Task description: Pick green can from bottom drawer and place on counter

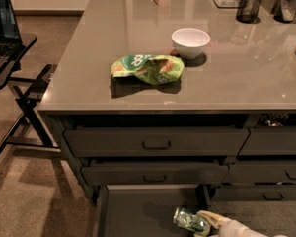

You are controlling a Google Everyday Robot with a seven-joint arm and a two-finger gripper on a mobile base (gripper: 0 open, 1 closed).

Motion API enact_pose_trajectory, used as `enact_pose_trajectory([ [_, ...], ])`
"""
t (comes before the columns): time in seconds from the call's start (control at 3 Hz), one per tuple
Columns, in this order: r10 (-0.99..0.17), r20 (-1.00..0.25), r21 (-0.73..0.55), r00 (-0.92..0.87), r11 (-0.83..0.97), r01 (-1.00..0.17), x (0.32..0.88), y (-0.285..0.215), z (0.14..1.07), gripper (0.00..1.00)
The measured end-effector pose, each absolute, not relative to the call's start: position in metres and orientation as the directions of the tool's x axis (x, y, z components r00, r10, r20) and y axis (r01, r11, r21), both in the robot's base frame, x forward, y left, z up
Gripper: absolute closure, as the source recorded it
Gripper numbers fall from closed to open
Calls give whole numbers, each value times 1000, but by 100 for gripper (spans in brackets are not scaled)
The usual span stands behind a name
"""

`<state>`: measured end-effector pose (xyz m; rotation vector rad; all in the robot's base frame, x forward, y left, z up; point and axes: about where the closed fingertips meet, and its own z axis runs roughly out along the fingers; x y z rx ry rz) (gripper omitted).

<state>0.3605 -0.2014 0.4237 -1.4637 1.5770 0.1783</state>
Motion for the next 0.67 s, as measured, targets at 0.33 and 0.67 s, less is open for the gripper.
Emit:
enact_pose_trajectory([
  [0.33,-746,-638,-517,189,233,-824,368,-215,453,100],
  [0.67,-748,-632,-526,201,223,-821,366,-212,460,100],
])
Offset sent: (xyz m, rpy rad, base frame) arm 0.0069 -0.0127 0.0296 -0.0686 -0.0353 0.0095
